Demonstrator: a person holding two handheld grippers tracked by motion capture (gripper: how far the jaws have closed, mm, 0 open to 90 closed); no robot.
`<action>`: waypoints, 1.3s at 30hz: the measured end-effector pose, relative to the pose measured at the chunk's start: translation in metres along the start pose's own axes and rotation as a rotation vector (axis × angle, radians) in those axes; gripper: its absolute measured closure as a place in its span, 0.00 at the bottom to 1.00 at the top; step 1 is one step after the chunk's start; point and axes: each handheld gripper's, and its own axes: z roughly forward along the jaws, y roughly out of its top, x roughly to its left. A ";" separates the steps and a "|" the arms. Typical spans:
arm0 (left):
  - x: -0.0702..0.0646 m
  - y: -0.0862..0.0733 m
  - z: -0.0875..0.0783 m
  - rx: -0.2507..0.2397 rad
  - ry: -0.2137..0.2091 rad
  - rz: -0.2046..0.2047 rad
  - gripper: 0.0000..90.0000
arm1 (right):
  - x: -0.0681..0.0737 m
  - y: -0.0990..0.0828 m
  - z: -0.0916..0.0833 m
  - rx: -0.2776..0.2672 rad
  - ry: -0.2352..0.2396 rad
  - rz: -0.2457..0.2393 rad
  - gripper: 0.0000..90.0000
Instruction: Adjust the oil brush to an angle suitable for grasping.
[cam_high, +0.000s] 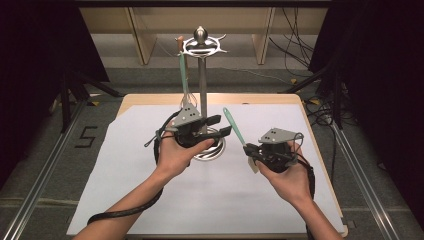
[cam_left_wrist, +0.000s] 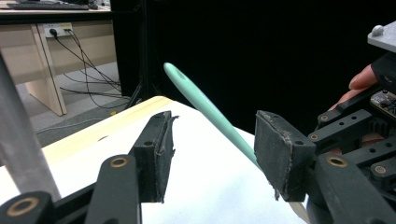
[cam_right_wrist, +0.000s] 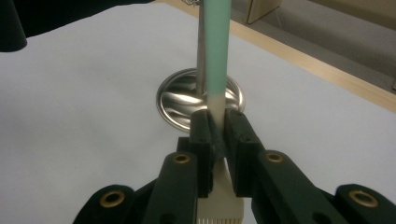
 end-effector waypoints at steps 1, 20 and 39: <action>-0.001 0.000 0.001 0.001 -0.002 -0.003 0.52 | 0.001 0.000 0.000 -0.004 0.004 0.005 0.92; -0.005 0.000 0.009 -0.010 -0.025 -0.009 0.59 | 0.009 0.004 0.003 -0.053 -0.003 -0.046 0.92; -0.009 0.002 0.007 -0.039 -0.056 -0.005 0.81 | 0.014 0.007 0.004 -0.055 0.017 -0.067 0.92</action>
